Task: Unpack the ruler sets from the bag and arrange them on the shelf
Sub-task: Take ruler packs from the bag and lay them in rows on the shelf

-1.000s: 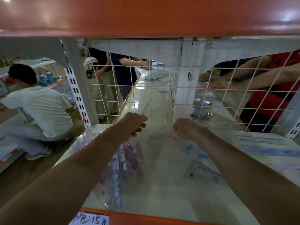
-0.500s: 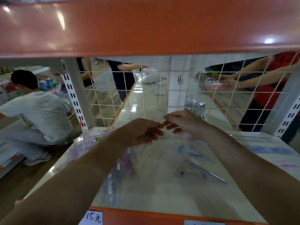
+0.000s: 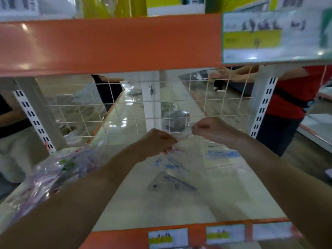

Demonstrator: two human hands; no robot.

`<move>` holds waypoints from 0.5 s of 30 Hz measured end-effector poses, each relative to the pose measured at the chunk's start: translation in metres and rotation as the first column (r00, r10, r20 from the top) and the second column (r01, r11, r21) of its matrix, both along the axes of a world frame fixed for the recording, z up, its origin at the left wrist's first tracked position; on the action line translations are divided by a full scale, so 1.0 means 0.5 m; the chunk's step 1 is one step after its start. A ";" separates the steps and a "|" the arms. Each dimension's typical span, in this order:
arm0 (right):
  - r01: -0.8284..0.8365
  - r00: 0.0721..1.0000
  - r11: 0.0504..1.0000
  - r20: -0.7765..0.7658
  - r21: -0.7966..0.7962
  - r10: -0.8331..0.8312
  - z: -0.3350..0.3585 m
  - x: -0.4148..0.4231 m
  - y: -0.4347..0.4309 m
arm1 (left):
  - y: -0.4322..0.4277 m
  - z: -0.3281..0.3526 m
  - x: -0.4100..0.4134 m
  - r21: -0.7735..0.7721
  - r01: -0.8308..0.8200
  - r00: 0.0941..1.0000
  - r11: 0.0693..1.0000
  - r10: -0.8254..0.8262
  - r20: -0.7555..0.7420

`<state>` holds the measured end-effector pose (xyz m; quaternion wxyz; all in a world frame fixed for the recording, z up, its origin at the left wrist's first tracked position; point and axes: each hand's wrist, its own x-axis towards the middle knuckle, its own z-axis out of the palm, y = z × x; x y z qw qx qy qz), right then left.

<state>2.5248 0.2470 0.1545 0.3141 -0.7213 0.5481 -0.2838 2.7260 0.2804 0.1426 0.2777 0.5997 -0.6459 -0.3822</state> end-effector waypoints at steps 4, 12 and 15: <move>-0.108 0.958 0.991 -0.276 -0.085 0.081 0.022 -0.044 0.002 | -0.026 0.009 -0.073 -0.251 0.129 0.912 0.959 -0.016 0.410; -0.194 0.807 0.980 -0.562 0.038 0.182 0.056 -0.102 0.002 | -0.059 0.005 -0.201 -0.264 0.190 0.878 0.946 -0.043 0.477; -0.170 0.800 0.981 -0.568 0.091 0.191 0.053 -0.133 -0.015 | -0.062 -0.001 -0.213 -0.229 0.194 0.871 0.954 -0.060 0.487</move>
